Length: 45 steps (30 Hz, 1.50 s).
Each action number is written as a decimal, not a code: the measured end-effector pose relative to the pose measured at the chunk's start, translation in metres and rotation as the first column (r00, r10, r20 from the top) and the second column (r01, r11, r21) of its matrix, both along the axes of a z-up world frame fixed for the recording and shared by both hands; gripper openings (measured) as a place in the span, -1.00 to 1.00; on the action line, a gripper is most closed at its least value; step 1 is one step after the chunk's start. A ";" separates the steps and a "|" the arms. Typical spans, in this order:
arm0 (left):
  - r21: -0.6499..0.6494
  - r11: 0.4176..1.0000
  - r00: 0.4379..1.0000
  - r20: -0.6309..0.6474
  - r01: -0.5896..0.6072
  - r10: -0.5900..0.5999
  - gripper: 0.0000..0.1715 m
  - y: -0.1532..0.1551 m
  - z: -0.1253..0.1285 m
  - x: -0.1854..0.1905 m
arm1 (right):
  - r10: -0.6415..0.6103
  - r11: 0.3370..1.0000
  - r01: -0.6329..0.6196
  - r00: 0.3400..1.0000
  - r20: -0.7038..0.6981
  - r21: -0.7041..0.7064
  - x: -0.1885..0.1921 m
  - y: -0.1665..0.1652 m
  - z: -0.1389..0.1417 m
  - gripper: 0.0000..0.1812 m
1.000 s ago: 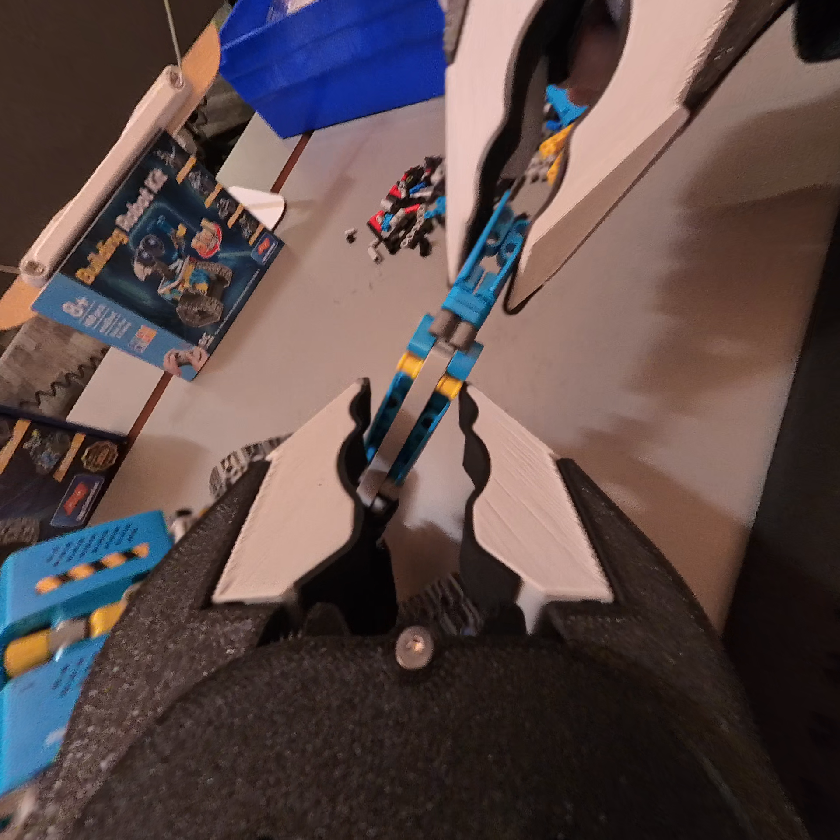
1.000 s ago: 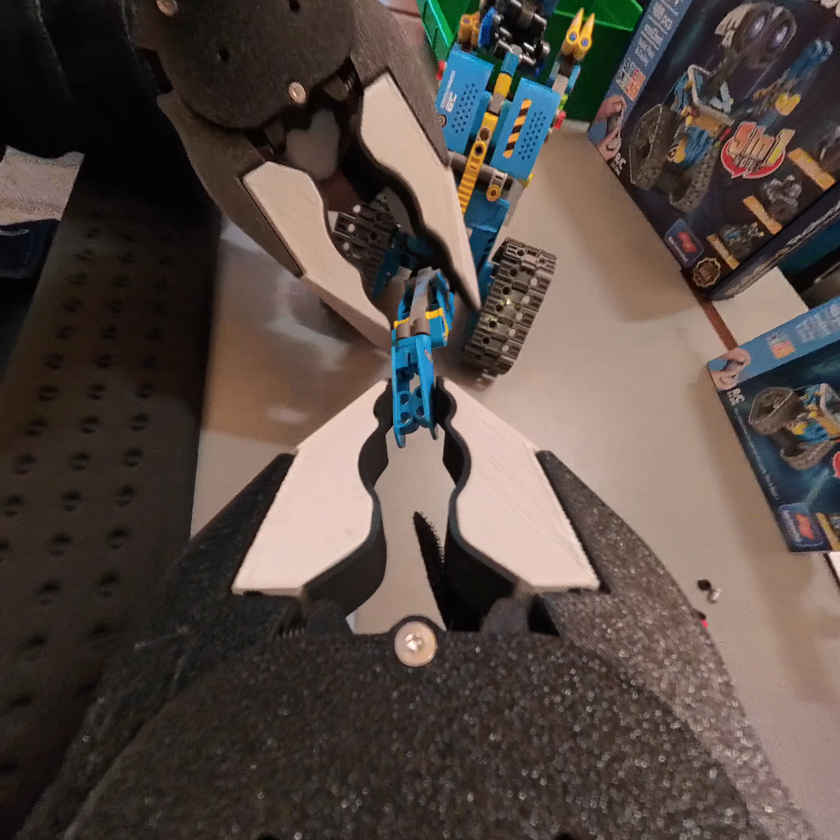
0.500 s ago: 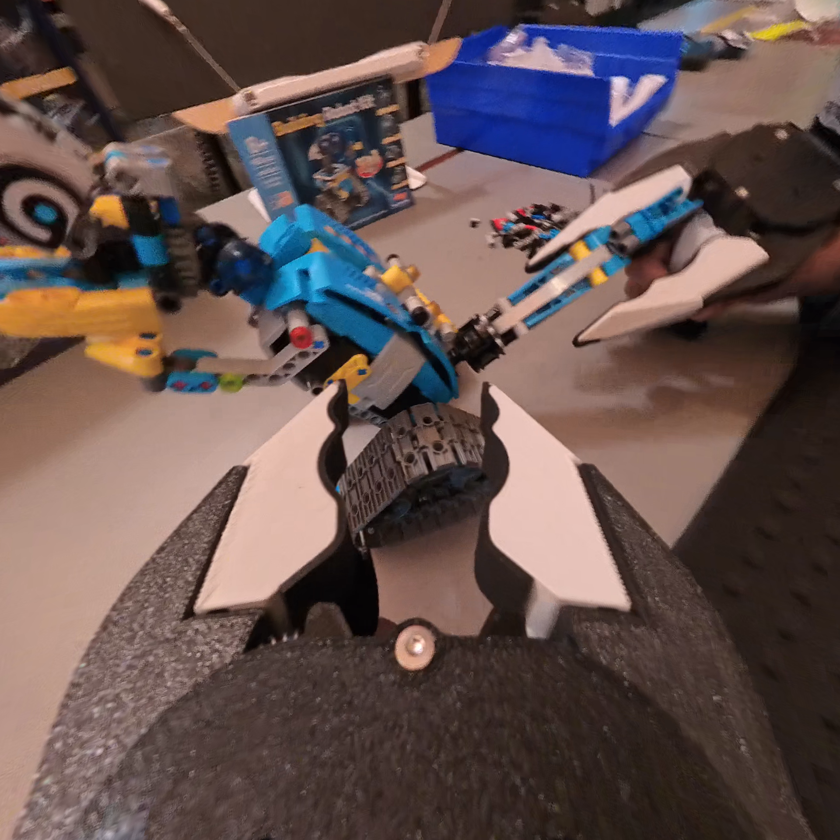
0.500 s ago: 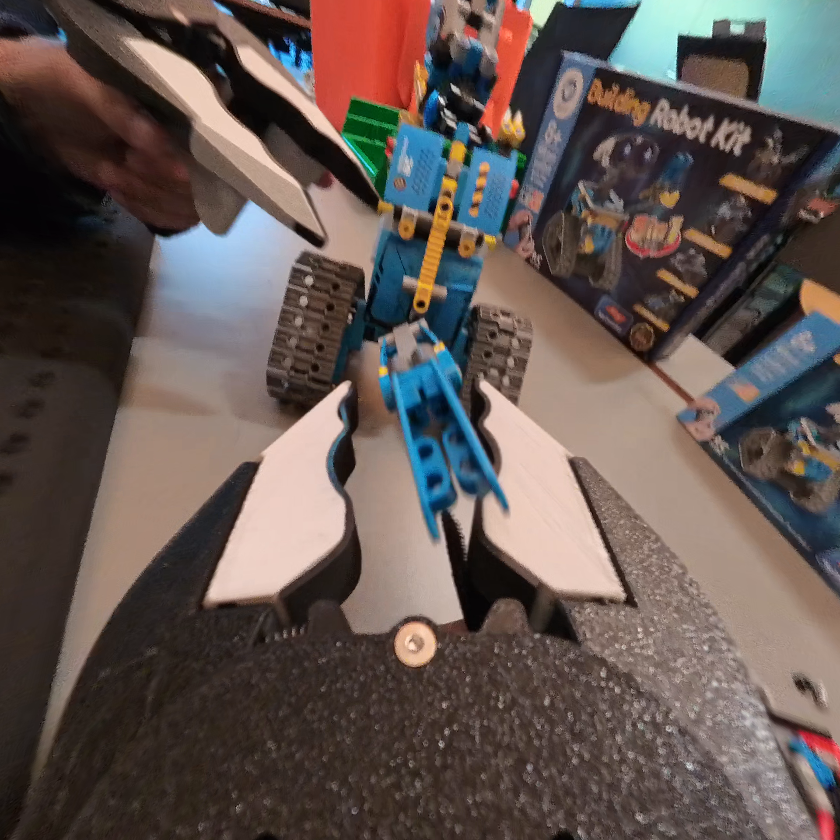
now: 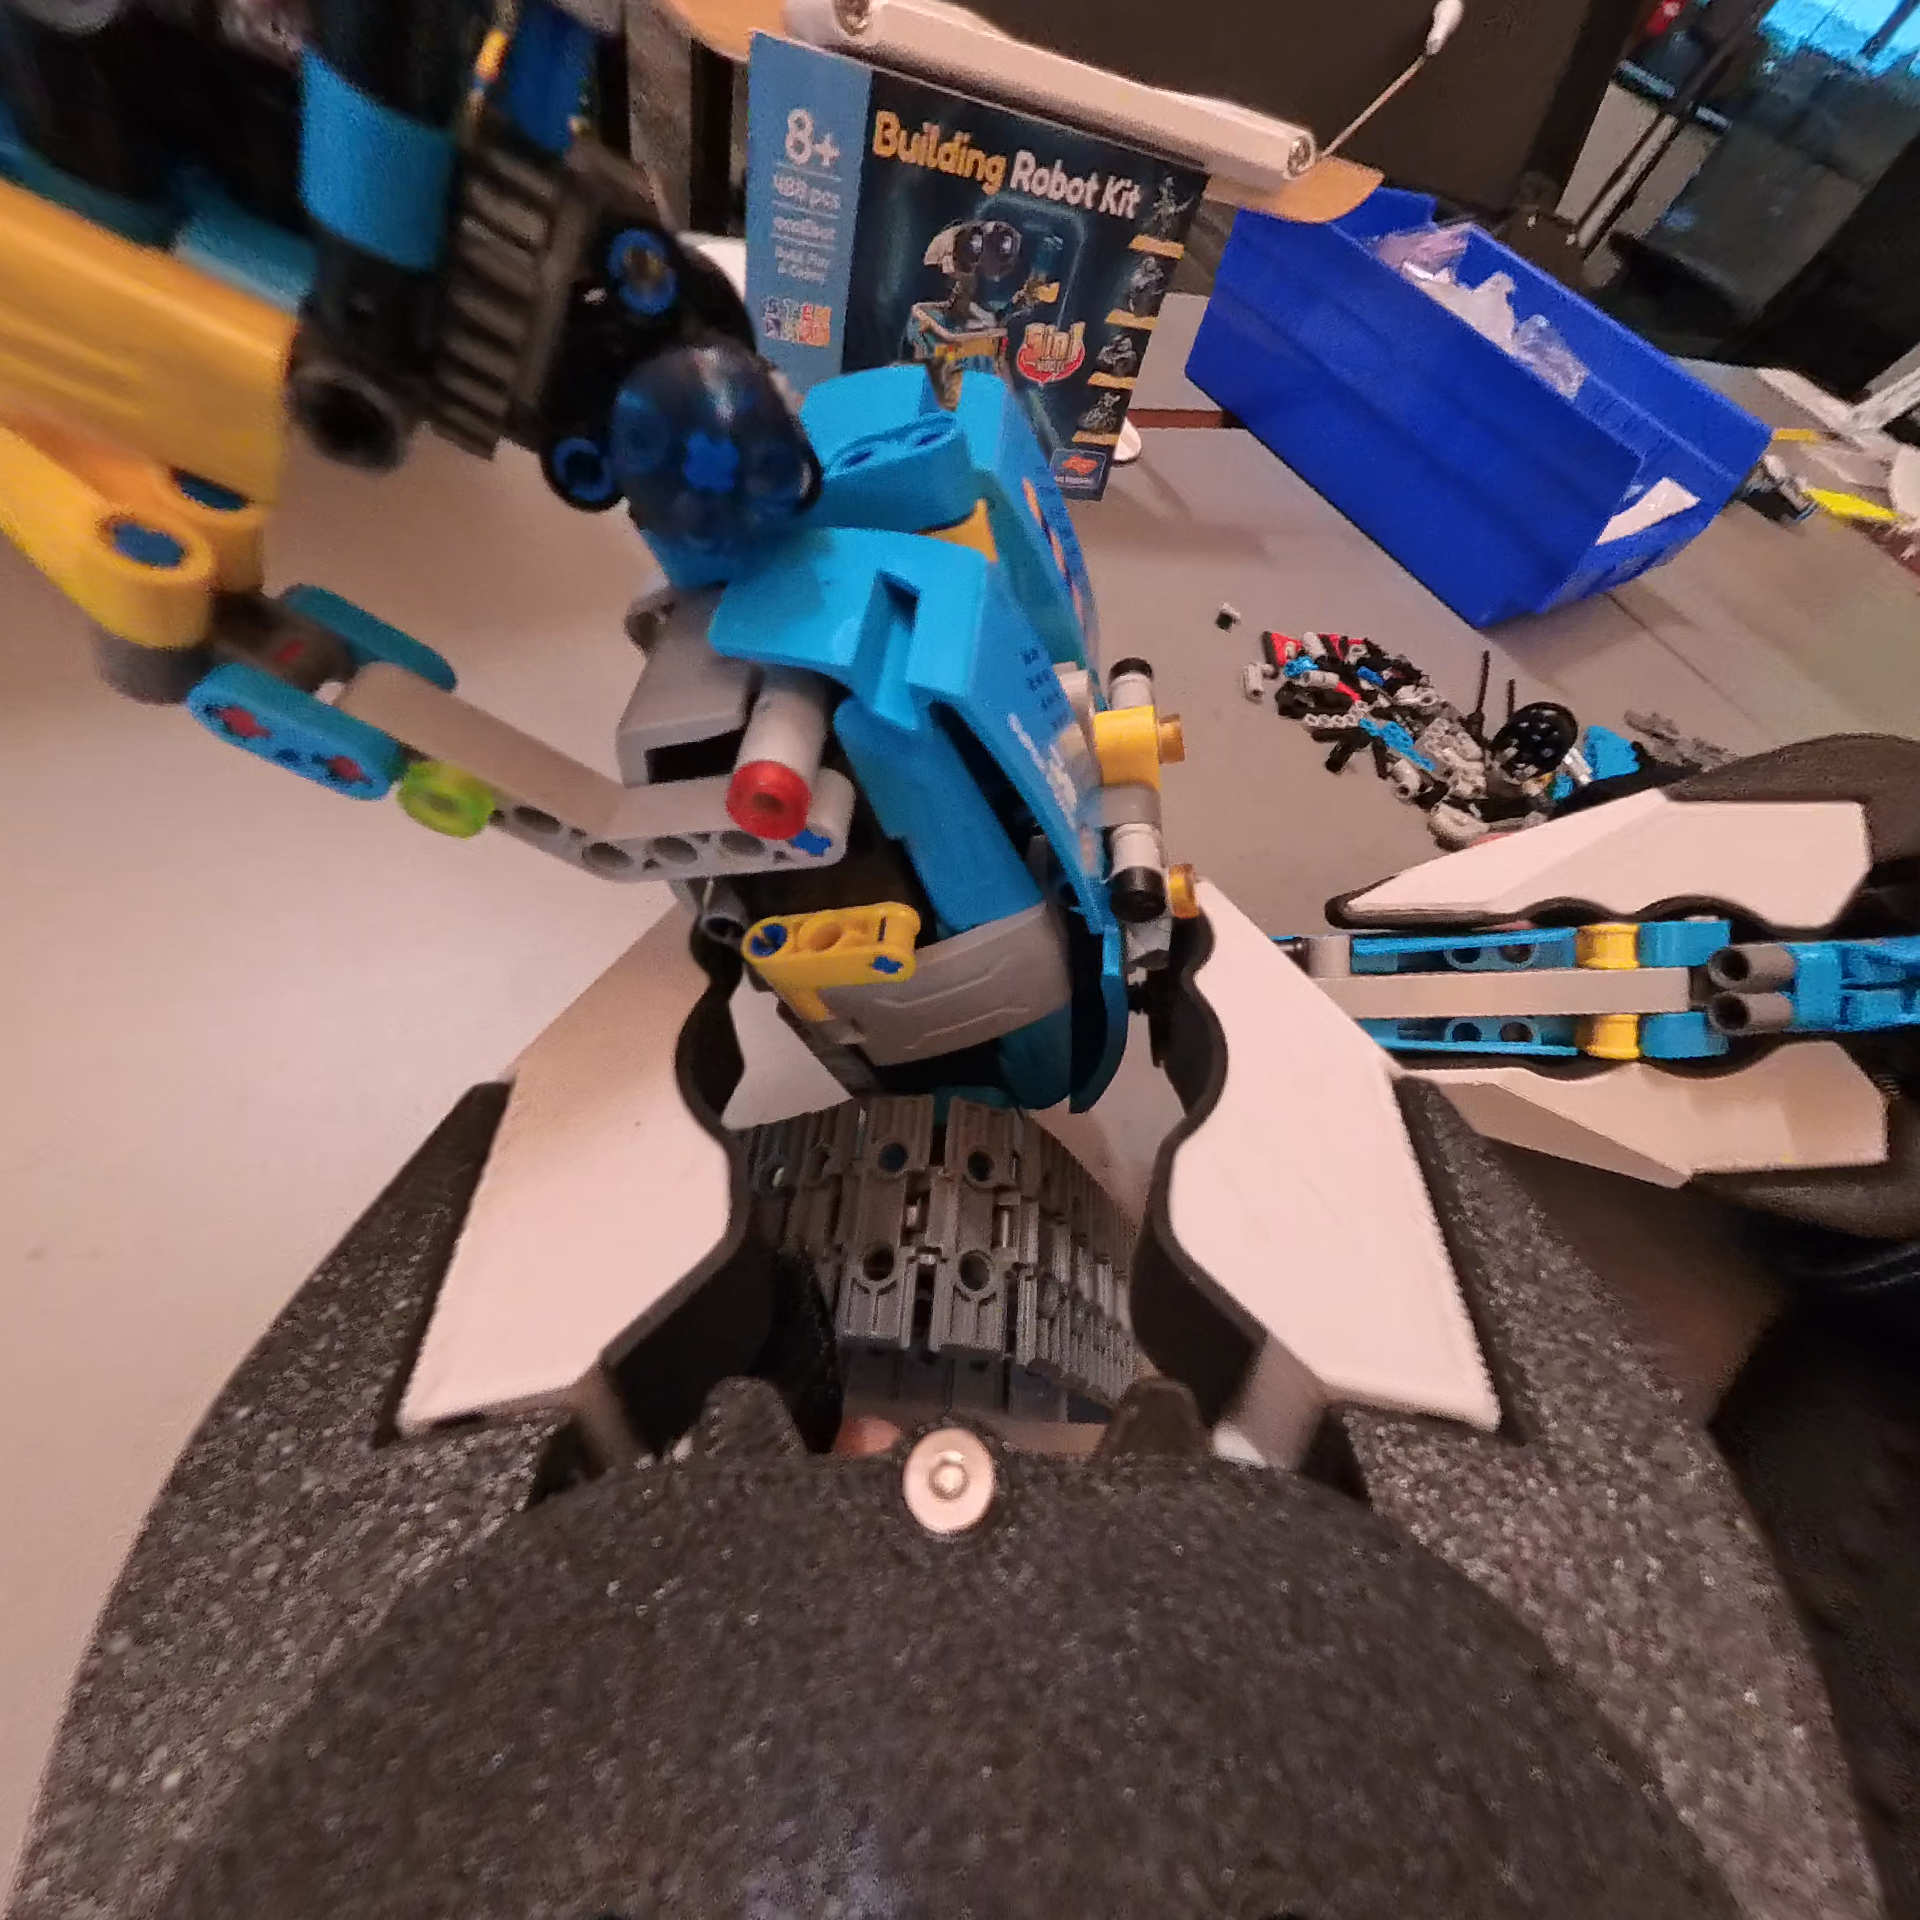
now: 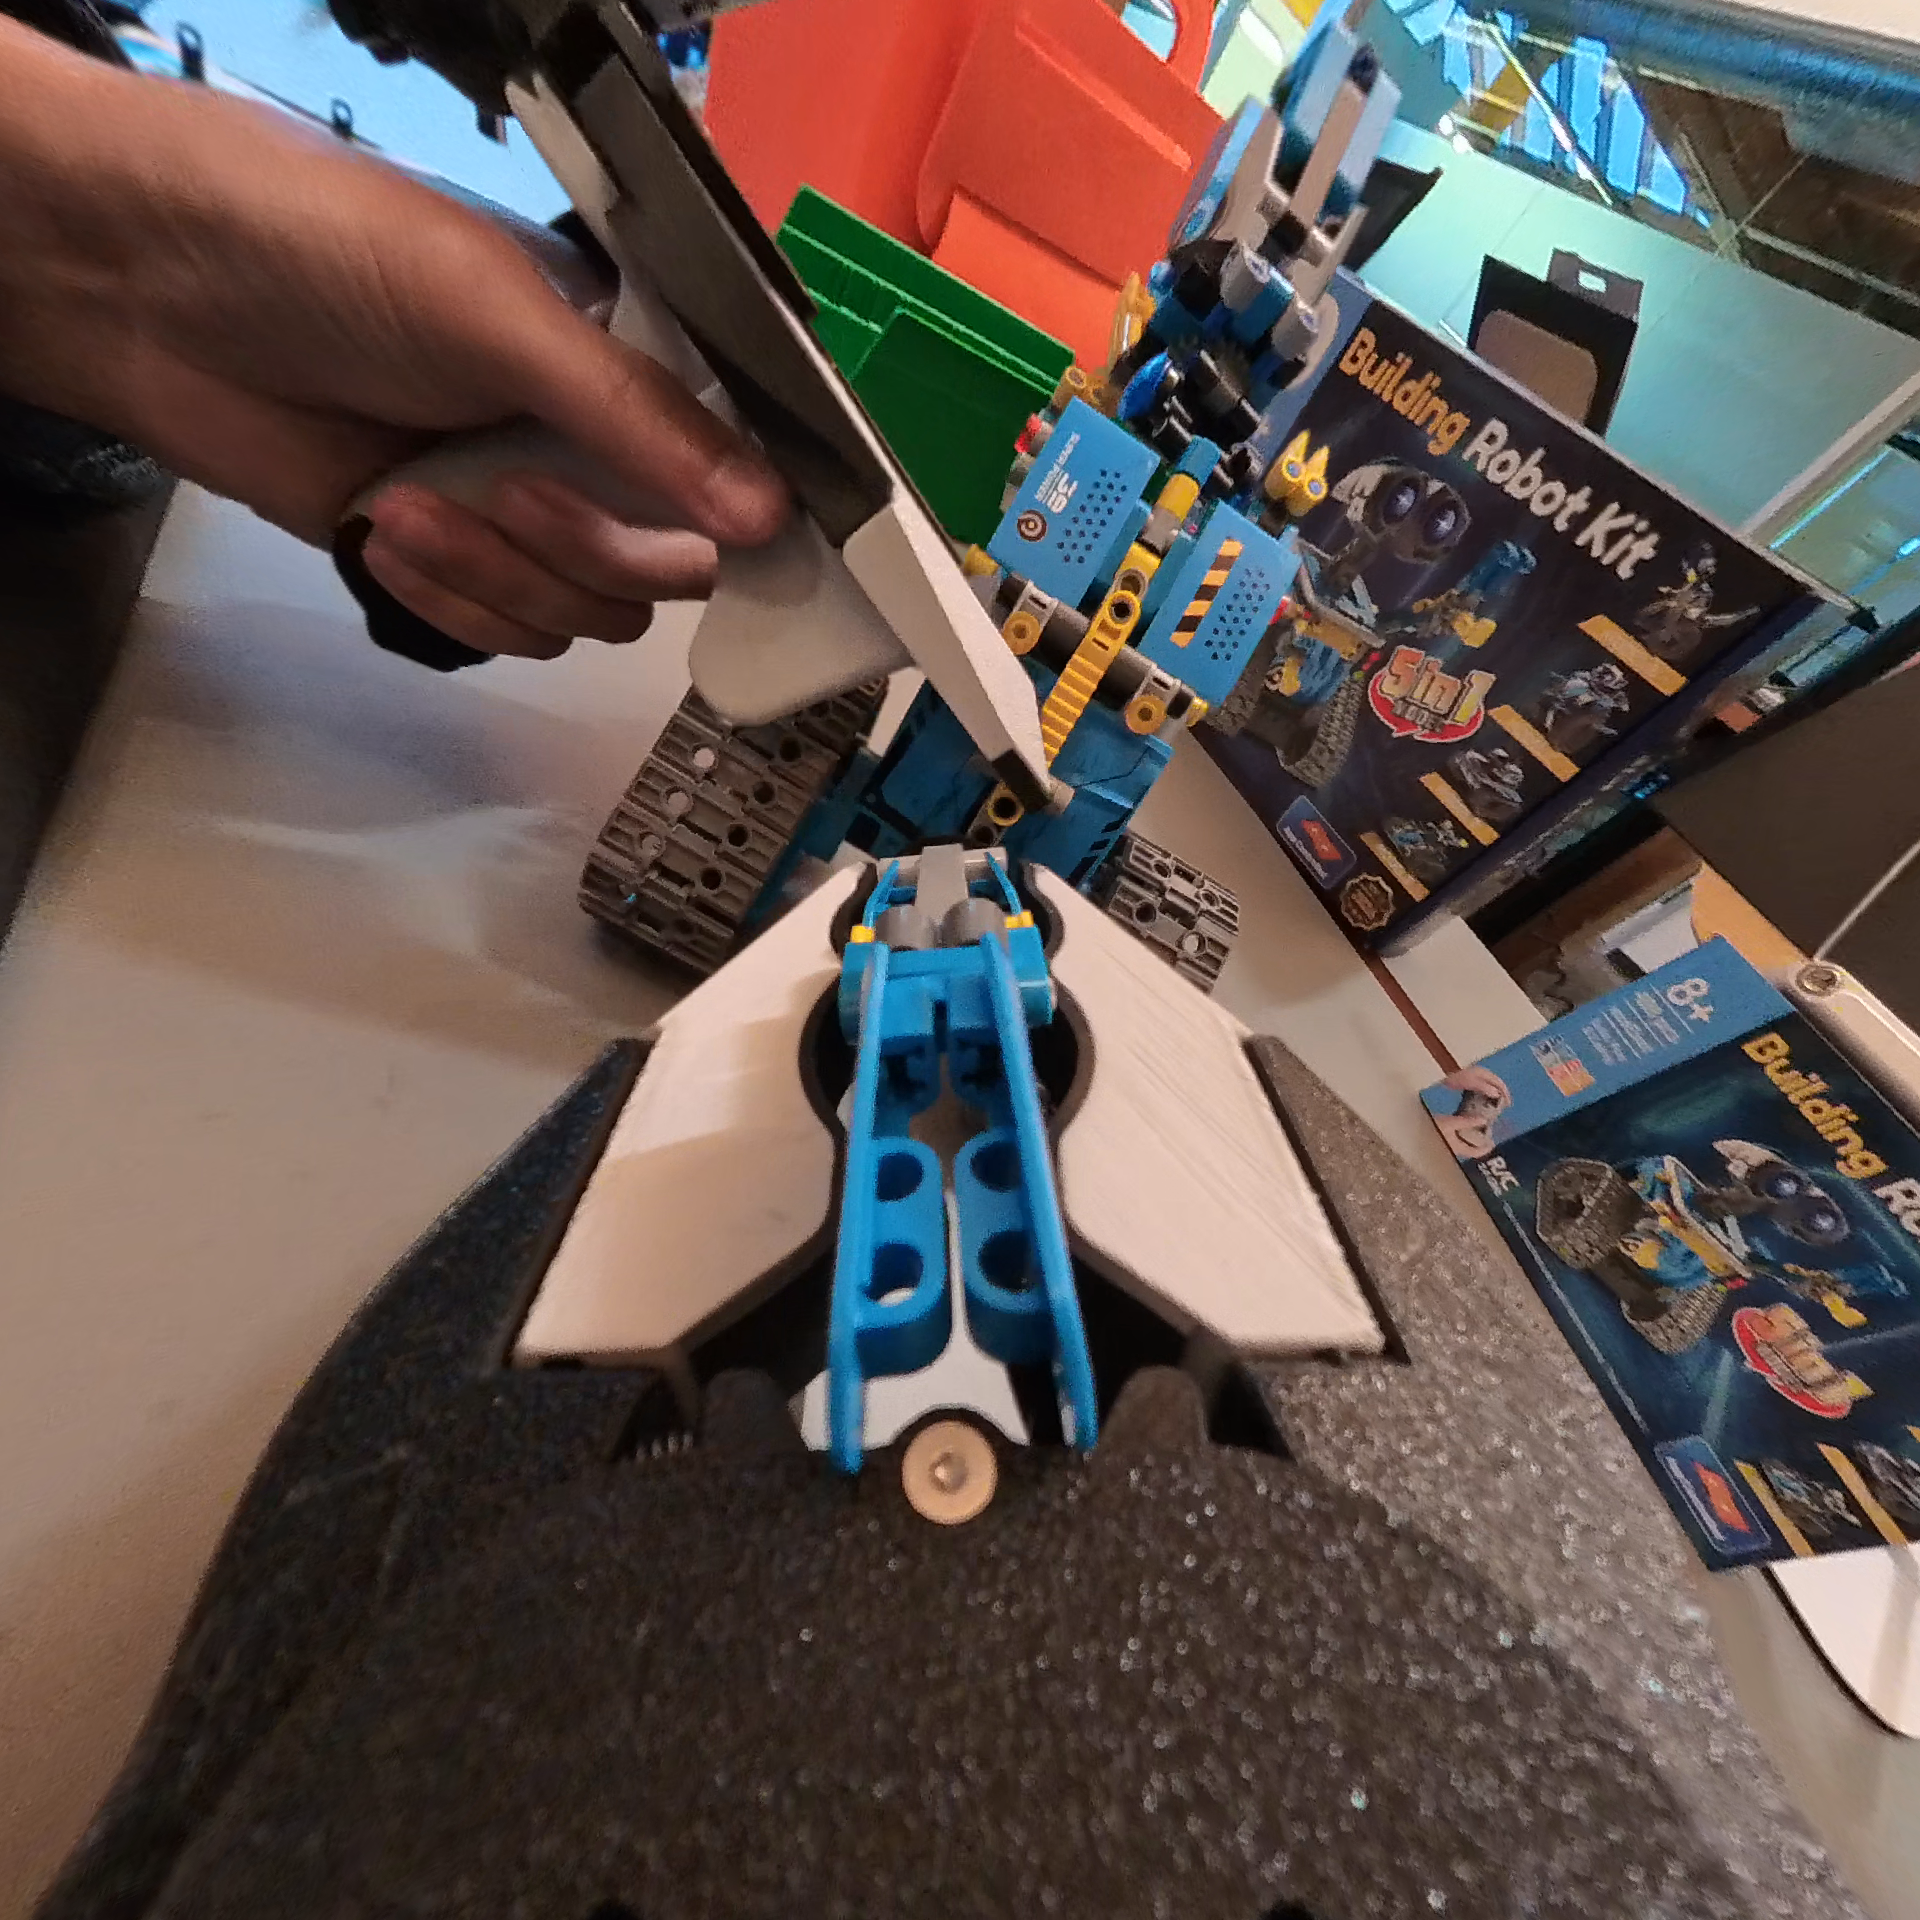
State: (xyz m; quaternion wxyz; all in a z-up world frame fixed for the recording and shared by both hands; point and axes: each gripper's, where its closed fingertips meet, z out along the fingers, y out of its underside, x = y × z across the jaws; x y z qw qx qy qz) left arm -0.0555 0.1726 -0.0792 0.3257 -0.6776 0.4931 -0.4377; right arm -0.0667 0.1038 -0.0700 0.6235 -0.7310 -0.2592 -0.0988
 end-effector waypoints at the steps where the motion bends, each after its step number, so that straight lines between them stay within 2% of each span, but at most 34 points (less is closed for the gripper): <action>1: 0.015 1.000 1.000 0.002 0.003 -0.003 -0.04 -0.001 0.000 0.000 | -0.012 1.000 0.012 1.000 0.014 0.002 0.000 -0.001 0.000 -0.73; 3: 0.023 1.000 1.000 0.013 0.020 -0.020 -0.04 -0.003 0.000 0.001 | -0.030 1.000 0.030 0.999 0.033 0.005 -0.001 -0.003 -0.001 -0.73; 5: 0.029 0.999 1.000 0.014 0.025 -0.025 -0.04 -0.001 -0.001 0.001 | -0.025 1.000 0.025 1.000 -0.004 0.011 -0.001 -0.008 0.004 -0.73; 7: 0.047 0.996 0.997 0.015 -0.071 0.070 -0.05 0.023 0.000 -0.003 | -0.031 0.996 0.042 0.989 -0.143 0.076 0.008 -0.021 0.029 -0.74; 8: 0.039 0.993 0.994 0.019 -0.112 0.112 -0.06 0.037 0.000 -0.008 | -0.045 0.994 0.060 0.985 -0.169 0.086 0.016 -0.030 0.036 -0.74; 10: 0.020 0.993 0.993 0.023 -0.113 0.112 -0.06 0.050 0.000 -0.014 | -0.070 0.995 0.080 0.987 -0.143 0.061 0.021 -0.041 0.031 -0.74; 12: 0.034 0.993 0.994 0.025 -0.110 0.109 -0.06 0.049 0.000 -0.014 | -0.052 0.997 0.063 0.981 -0.188 0.052 0.014 -0.045 0.028 -0.74; 15: 0.031 0.993 0.993 0.022 -0.113 0.112 -0.06 0.049 0.000 -0.013 | -0.044 0.997 0.053 0.984 -0.174 0.049 0.009 -0.041 0.029 -0.74; 17: 0.025 0.994 0.994 0.009 -0.105 0.105 -0.05 0.057 0.000 -0.015 | -0.019 1.000 0.022 0.972 -0.233 0.011 0.005 -0.035 0.026 -0.74; 18: 0.022 0.994 0.994 -0.002 -0.111 0.111 -0.05 0.066 0.000 -0.016 | -0.002 0.999 -0.010 0.950 -0.312 -0.039 0.001 -0.031 0.020 -0.73; 20: 0.002 0.986 0.986 -0.018 -0.164 0.164 -0.05 0.094 -0.001 -0.020 | 0.019 0.996 -0.063 0.858 -0.513 -0.068 -0.001 -0.020 0.023 -0.73; 23: -0.011 0.970 0.969 -0.032 -0.244 0.243 -0.04 0.138 -0.001 -0.030 | 0.066 0.963 -0.246 0.619 -0.783 -0.113 -0.013 -0.005 0.030 -0.73; 27: -0.041 0.972 0.971 -0.066 -0.231 0.228 0.00 0.147 -0.005 -0.036 | 0.109 0.918 -0.395 0.365 -0.925 -0.047 -0.026 0.011 0.042 -0.72; 30: 0.039 0.953 0.944 -0.133 -0.300 0.302 0.29 0.148 -0.014 -0.067 | 0.128 0.897 -0.443 0.274 -0.953 -0.007 -0.030 0.008 0.046 -0.73; 33: 0.166 0.918 0.922 -0.085 -0.360 0.378 0.18 0.139 -0.004 -0.111 | 0.140 0.894 -0.448 0.254 -0.957 0.012 -0.030 0.001 0.045 -0.73; 34: 0.217 0.918 0.936 -0.048 -0.331 0.349 0.14 0.124 0.003 -0.116 | 0.124 0.895 -0.445 0.240 -0.963 0.004 -0.029 0.000 0.043 -0.72; 36: 0.310 0.945 0.993 -0.024 -0.103 0.116 0.11 0.061 0.012 -0.109 | 0.103 0.896 -0.443 0.221 -0.970 -0.006 -0.028 0.000 0.041 -0.72; 37: 0.397 0.917 0.999 -0.042 0.037 -0.022 0.06 0.024 0.012 -0.104 | 0.105 0.898 -0.439 0.225 -0.969 -0.005 -0.029 0.000 0.042 -0.72; 38: 0.515 0.849 0.992 -0.071 0.122 -0.100 -0.01 -0.004 0.012 -0.101 | 0.097 0.902 -0.432 0.240 -0.966 -0.017 -0.029 0.000 0.040 -0.72; 40: 0.729 0.671 0.990 -0.096 0.138 -0.099 -0.11 -0.031 0.015 -0.090 | 0.075 0.909 -0.414 0.285 -0.956 -0.053 -0.030 -0.001 0.034 -0.72; 41: 0.785 0.605 0.991 -0.099 0.133 -0.089 -0.12 -0.037 0.016 -0.084 | 0.071 0.907 -0.417 0.296 -0.953 -0.061 -0.032 -0.002 0.032 -0.72; 42: 0.806 0.575 0.990 -0.095 0.137 -0.103 -0.13 -0.043 0.017 -0.077 | 0.074 0.904 -0.424 0.294 -0.953 -0.060 -0.033 -0.004 0.033 -0.72; 43: 0.806 0.576 0.989 -0.076 0.137 -0.129 -0.15 -0.049 0.018 -0.071 | 0.083 0.900 -0.433 0.275 -0.958 -0.046 -0.034 -0.006 0.035 -0.72; 45: 0.774 0.618 0.981 -0.021 0.137 -0.191 -0.27 -0.058 0.022 -0.062 | 0.097 0.895 -0.445 0.218 -0.971 -0.010 -0.031 -0.008 0.041 -0.72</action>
